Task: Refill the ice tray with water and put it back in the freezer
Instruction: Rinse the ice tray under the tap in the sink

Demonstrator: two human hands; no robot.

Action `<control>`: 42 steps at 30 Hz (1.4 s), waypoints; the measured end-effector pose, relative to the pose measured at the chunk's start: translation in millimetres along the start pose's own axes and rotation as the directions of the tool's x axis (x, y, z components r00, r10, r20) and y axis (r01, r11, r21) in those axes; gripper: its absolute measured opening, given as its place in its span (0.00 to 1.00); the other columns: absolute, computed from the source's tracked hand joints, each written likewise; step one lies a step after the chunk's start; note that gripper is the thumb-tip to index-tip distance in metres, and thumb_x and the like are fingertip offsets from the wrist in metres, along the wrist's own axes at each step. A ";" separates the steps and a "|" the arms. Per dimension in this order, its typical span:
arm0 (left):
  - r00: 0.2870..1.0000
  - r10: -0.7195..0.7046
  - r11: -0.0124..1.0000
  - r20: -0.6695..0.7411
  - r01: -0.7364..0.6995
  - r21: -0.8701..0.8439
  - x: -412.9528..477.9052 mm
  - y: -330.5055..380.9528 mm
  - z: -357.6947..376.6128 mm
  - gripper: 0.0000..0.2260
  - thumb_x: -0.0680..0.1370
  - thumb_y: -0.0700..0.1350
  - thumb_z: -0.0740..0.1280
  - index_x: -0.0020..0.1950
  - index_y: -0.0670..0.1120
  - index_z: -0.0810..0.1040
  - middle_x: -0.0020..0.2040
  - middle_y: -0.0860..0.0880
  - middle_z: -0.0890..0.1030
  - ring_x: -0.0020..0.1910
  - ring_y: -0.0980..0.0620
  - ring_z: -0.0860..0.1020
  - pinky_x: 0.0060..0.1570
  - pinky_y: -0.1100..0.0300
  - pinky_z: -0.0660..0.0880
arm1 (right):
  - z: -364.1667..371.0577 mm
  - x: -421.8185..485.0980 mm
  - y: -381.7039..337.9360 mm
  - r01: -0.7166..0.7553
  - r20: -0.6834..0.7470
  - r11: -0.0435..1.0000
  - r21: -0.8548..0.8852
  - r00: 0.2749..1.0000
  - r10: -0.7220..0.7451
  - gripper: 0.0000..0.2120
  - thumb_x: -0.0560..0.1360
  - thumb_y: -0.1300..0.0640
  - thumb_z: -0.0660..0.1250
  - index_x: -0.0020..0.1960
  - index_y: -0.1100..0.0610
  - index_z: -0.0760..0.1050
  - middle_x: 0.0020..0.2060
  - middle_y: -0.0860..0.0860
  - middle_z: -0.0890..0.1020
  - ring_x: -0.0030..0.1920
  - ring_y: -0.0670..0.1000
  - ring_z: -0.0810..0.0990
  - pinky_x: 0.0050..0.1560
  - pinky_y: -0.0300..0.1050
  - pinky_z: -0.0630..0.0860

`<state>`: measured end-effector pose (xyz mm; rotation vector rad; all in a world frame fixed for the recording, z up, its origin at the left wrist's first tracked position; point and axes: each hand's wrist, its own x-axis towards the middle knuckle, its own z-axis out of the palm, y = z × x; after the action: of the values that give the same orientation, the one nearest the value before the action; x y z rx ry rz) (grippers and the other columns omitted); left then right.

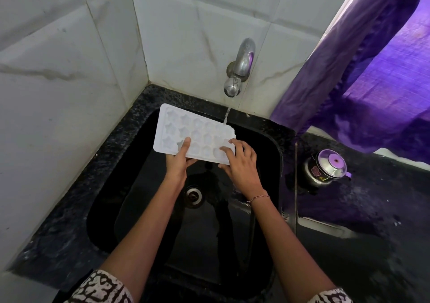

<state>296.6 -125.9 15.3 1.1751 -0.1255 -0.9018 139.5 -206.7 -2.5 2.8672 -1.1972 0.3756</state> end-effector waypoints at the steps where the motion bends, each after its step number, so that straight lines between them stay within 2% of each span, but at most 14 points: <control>1: 0.999 0.042 0.998 -0.022 -0.041 0.050 -0.7 -1.6 -1.0 0.18 0.77 0.43 0.67 0.67 0.49 0.70 0.59 0.51 0.79 0.58 0.51 0.78 0.53 0.53 0.79 | 0.5 -1.9 1.1 0.002 0.011 1.000 -0.001 1.000 -0.002 0.23 0.70 0.49 0.72 0.62 0.52 0.72 0.65 0.55 0.71 0.66 0.57 0.62 0.65 0.61 0.66; 3: 0.984 0.160 0.968 -0.076 -0.142 0.208 -2.7 -5.8 -4.2 0.15 0.76 0.44 0.69 0.62 0.48 0.72 0.53 0.54 0.79 0.60 0.50 0.77 0.54 0.66 0.75 | 1.2 -5.2 2.1 -0.001 0.022 1.000 -0.002 1.000 0.001 0.22 0.70 0.49 0.72 0.61 0.52 0.72 0.65 0.55 0.71 0.66 0.56 0.62 0.66 0.62 0.65; 5: 0.936 0.348 0.848 -0.055 -0.289 0.444 -5.2 -9.0 -10.7 0.17 0.76 0.44 0.70 0.63 0.42 0.74 0.51 0.54 0.78 0.58 0.53 0.77 0.48 0.77 0.71 | 1.5 -7.5 0.8 -0.012 0.023 1.000 -0.009 1.000 0.012 0.21 0.70 0.49 0.72 0.61 0.52 0.73 0.65 0.55 0.71 0.66 0.57 0.64 0.66 0.63 0.65; 7: 0.872 0.482 0.692 0.082 -0.436 0.575 -7.9 -10.9 -17.5 0.19 0.77 0.42 0.68 0.67 0.41 0.73 0.54 0.53 0.77 0.54 0.60 0.76 0.50 0.76 0.70 | 1.6 -8.5 -1.4 -0.017 0.022 1.000 -0.018 1.000 0.017 0.21 0.70 0.49 0.72 0.61 0.52 0.73 0.65 0.55 0.72 0.67 0.59 0.68 0.67 0.64 0.64; 9: 0.861 0.499 0.673 0.099 -0.457 0.582 -9.0 -12.3 -21.5 0.18 0.77 0.40 0.68 0.66 0.41 0.73 0.54 0.53 0.77 0.52 0.63 0.75 0.50 0.77 0.69 | 1.4 -7.4 -3.2 -0.028 0.009 0.999 -0.019 1.000 0.028 0.20 0.71 0.49 0.71 0.60 0.53 0.74 0.64 0.55 0.73 0.67 0.59 0.69 0.67 0.64 0.63; 11: 0.912 0.404 0.824 -0.063 -0.334 0.457 -10.6 -10.0 -20.3 0.16 0.77 0.41 0.69 0.64 0.41 0.73 0.54 0.52 0.77 0.51 0.63 0.78 0.46 0.78 0.71 | 0.4 -4.5 -4.8 -0.054 -0.011 0.999 -0.003 0.999 0.054 0.19 0.71 0.50 0.70 0.60 0.53 0.74 0.64 0.54 0.73 0.66 0.58 0.68 0.67 0.64 0.63; 13: 0.965 0.208 0.954 -0.158 -0.166 0.248 -9.4 -10.5 -20.7 0.17 0.76 0.43 0.69 0.65 0.44 0.73 0.57 0.50 0.78 0.55 0.58 0.79 0.52 0.67 0.76 | -0.6 -1.4 -6.5 -0.079 -0.029 0.996 0.036 0.996 0.080 0.17 0.73 0.50 0.68 0.60 0.53 0.74 0.64 0.54 0.72 0.66 0.57 0.67 0.67 0.62 0.63; 15: 0.988 0.063 0.994 -0.141 -0.049 0.101 -6.9 -13.8 -22.8 0.19 0.77 0.43 0.68 0.67 0.46 0.70 0.61 0.48 0.78 0.59 0.50 0.78 0.54 0.50 0.78 | -2.3 0.9 -7.4 -0.092 -0.043 0.994 0.064 0.995 0.095 0.16 0.74 0.51 0.67 0.60 0.53 0.74 0.63 0.54 0.72 0.65 0.56 0.66 0.67 0.61 0.62; 16: 0.992 0.008 0.999 -0.128 -0.002 0.048 -8.2 -13.8 -22.4 0.19 0.78 0.43 0.67 0.69 0.46 0.69 0.61 0.47 0.78 0.58 0.49 0.78 0.52 0.47 0.79 | -3.8 1.6 -7.6 -0.097 -0.046 0.993 0.069 0.994 0.101 0.15 0.75 0.51 0.66 0.61 0.53 0.74 0.63 0.54 0.72 0.65 0.56 0.66 0.67 0.60 0.62; 20: 0.987 -0.147 0.987 -0.064 0.142 -0.077 -13.3 -20.5 -17.7 0.17 0.79 0.42 0.64 0.68 0.47 0.68 0.58 0.46 0.79 0.56 0.46 0.79 0.47 0.47 0.80 | -9.4 4.7 -6.0 -0.124 -0.040 0.988 0.088 0.991 0.128 0.14 0.77 0.54 0.64 0.62 0.52 0.74 0.62 0.53 0.72 0.65 0.57 0.68 0.67 0.58 0.64; 29: 0.964 -0.259 0.960 0.065 0.264 -0.093 -17.9 -25.5 4.7 0.21 0.78 0.44 0.66 0.71 0.46 0.68 0.62 0.43 0.79 0.55 0.47 0.80 0.41 0.50 0.81 | -14.1 16.3 -3.4 -0.104 0.029 0.992 0.073 0.994 0.102 0.14 0.79 0.52 0.58 0.63 0.48 0.74 0.64 0.52 0.70 0.67 0.57 0.64 0.69 0.58 0.57; 36: 0.964 -0.250 0.963 0.087 0.256 -0.080 -14.9 -20.5 7.8 0.21 0.78 0.44 0.66 0.71 0.47 0.67 0.62 0.44 0.79 0.55 0.47 0.80 0.45 0.48 0.81 | -17.7 23.1 -0.1 -0.119 -0.018 0.992 -0.032 0.993 0.118 0.16 0.78 0.43 0.56 0.57 0.47 0.78 0.63 0.52 0.73 0.66 0.58 0.67 0.69 0.63 0.57; 39: 0.963 -0.246 0.963 0.105 0.255 -0.083 -13.8 -19.3 7.5 0.21 0.78 0.44 0.66 0.71 0.47 0.67 0.63 0.44 0.79 0.56 0.47 0.80 0.44 0.50 0.82 | -18.3 26.0 -4.5 -0.117 -0.006 0.993 -0.016 0.993 0.116 0.21 0.78 0.40 0.51 0.59 0.46 0.76 0.66 0.52 0.71 0.68 0.58 0.66 0.69 0.64 0.56; 42: 0.967 -0.233 0.964 0.103 0.244 -0.105 -12.3 -17.7 7.0 0.22 0.78 0.44 0.65 0.71 0.46 0.67 0.63 0.44 0.78 0.57 0.46 0.80 0.43 0.50 0.82 | -17.2 27.3 -2.7 -0.105 0.044 0.994 0.025 0.994 0.104 0.18 0.79 0.40 0.53 0.61 0.45 0.74 0.69 0.52 0.68 0.70 0.58 0.62 0.70 0.63 0.53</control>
<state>275.2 -124.4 7.8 1.0547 -0.0028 -1.1602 156.2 -222.2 20.5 2.8572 -1.3636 0.3362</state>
